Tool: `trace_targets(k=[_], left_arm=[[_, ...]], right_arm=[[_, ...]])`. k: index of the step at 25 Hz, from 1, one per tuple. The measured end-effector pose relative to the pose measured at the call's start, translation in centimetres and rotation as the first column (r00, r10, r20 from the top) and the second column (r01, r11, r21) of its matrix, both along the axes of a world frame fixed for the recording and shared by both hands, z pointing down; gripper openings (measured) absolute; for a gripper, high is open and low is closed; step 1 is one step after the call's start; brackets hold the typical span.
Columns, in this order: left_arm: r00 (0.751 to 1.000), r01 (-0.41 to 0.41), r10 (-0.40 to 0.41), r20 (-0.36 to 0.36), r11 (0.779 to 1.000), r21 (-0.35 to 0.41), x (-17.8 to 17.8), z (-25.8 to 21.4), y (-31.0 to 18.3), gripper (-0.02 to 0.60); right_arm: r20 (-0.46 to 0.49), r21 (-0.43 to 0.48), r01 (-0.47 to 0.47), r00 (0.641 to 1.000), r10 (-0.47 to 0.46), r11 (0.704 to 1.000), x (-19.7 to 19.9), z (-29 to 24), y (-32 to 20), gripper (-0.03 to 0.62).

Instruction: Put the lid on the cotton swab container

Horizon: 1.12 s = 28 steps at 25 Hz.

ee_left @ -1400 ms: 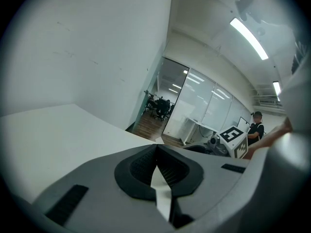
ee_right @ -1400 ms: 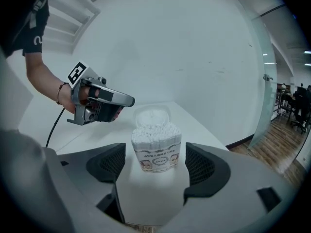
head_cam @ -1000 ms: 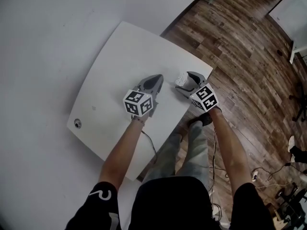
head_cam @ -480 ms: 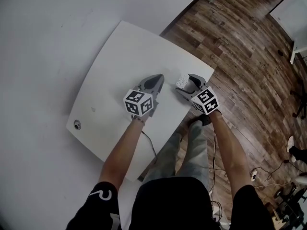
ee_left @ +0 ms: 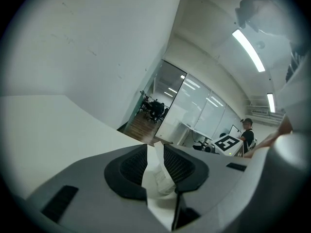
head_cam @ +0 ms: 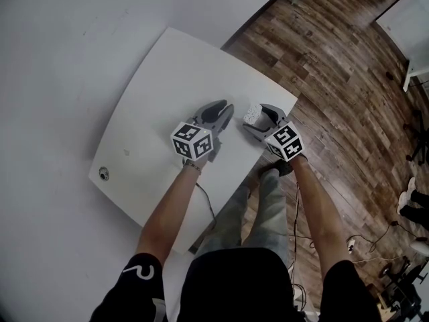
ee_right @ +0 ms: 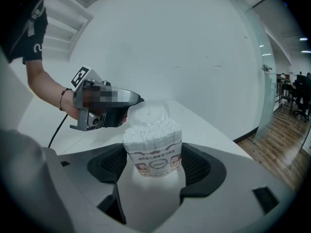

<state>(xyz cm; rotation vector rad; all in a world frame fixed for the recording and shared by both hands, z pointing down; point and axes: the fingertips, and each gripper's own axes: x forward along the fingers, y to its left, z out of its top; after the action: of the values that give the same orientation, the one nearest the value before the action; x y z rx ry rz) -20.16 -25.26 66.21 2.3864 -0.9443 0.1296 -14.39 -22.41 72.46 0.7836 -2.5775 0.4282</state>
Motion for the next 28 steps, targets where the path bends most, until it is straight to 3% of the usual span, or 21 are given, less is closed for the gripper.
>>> trace_targets(k=[12, 28], left_arm=[[0.997, -0.024, 0.022, -0.08, 0.999, -0.027, 1.2, -0.6, 0.3, 0.101], [0.982, -0.143, 0.138, -0.126, 0.989, -0.03, 4.9, -1.7, 2.1, 0.094]], right_arm=[[-0.007, 0.001, 0.001, 1.0, -0.001, 1.0, 0.0, 0.2, 0.0, 0.362], [-0.017, -0.004, 0.007, 1.0, -0.007, 1.0, 0.2, 0.1, 0.2, 0.362]])
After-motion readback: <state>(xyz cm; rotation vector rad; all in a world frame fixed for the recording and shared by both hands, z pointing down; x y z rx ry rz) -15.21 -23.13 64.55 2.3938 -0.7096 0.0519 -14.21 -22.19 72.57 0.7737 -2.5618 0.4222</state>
